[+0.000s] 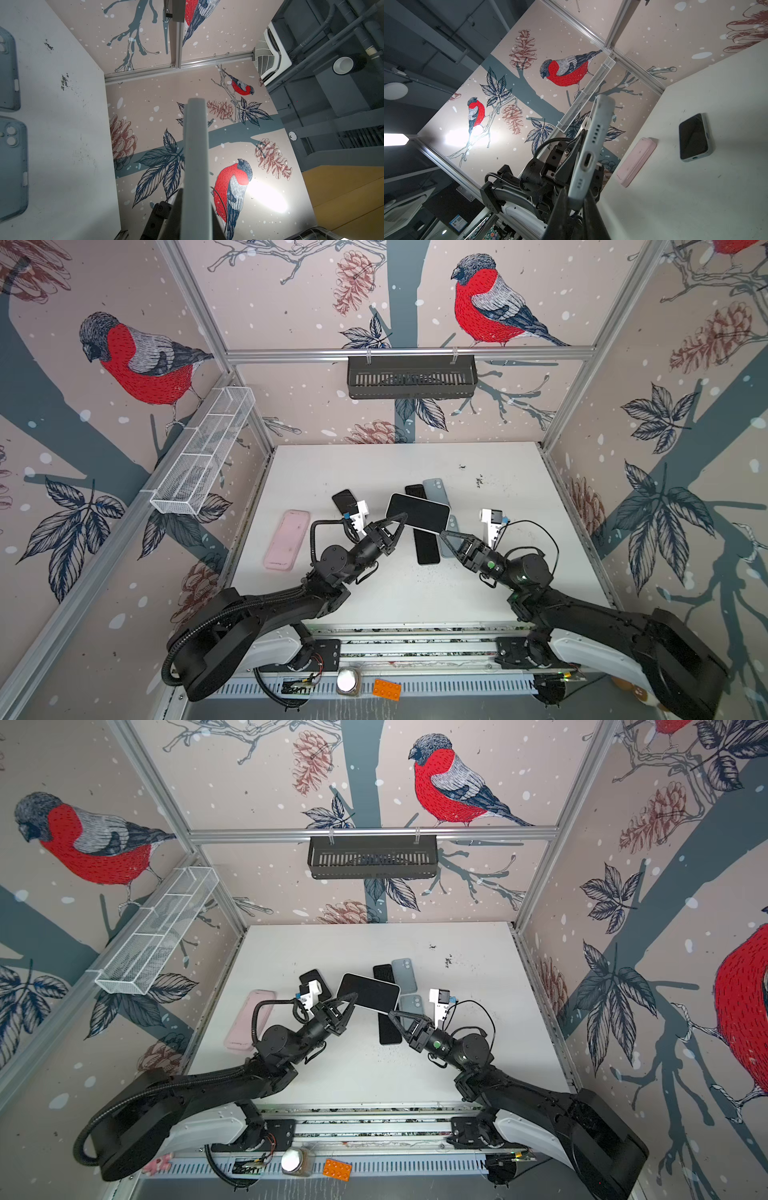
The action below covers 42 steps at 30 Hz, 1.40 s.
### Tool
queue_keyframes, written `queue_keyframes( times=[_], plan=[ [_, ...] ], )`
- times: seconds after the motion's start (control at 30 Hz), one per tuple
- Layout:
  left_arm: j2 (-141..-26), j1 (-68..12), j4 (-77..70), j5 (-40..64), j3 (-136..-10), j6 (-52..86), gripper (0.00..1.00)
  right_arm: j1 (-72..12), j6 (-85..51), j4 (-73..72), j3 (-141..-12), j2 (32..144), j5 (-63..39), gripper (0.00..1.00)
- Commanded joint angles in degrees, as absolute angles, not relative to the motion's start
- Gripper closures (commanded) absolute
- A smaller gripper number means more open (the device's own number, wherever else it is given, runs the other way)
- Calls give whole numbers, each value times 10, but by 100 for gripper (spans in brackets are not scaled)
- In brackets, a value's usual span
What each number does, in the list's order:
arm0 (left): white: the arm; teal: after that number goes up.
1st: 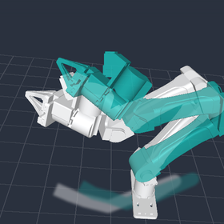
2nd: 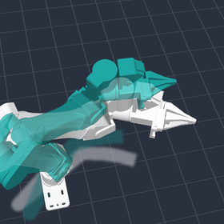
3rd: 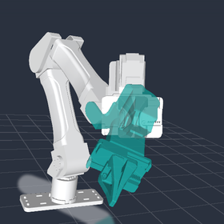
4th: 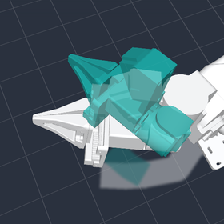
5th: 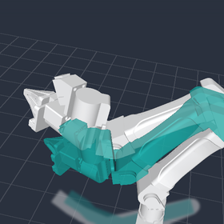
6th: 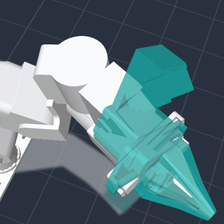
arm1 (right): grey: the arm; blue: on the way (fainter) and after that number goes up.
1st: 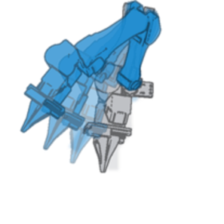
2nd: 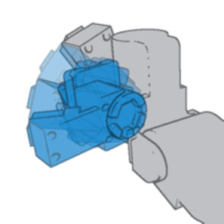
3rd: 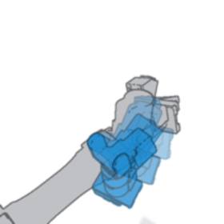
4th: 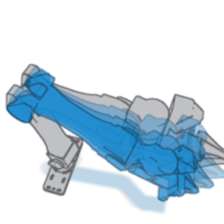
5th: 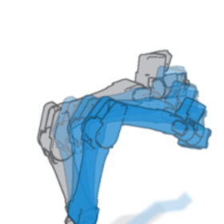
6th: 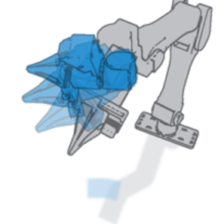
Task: Take the phone out of the phone case
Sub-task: Remove the phone case from the phone.
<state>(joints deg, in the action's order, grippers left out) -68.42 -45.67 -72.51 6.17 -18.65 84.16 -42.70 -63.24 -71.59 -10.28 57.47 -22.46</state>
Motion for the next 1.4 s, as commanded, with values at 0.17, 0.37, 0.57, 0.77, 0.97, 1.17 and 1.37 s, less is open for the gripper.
queue_keyframes(
  times=[0.17,0.37,0.57,0.77,0.97,1.17,1.37],
  plan=[
    [-668,-457,-752,52,-197,859,100,-428,-496,-733,-96,560,-285,98],
    [-657,-463,-718,68,-213,859,100,-428,-364,-722,-89,544,-330,99],
    [-653,-471,-707,76,-217,859,100,-417,-276,-666,-89,500,-307,100],
    [-663,-479,-704,90,-228,859,100,-369,-272,-649,-116,509,-345,100],
    [-666,-480,-712,94,-226,860,100,-335,-286,-631,-127,524,-353,100],
    [-662,-479,-718,93,-224,852,100,-310,-301,-523,-122,472,-297,65],
    [-643,-464,-701,90,-211,844,100,-263,-356,-411,-136,384,-291,38]
  ],
)
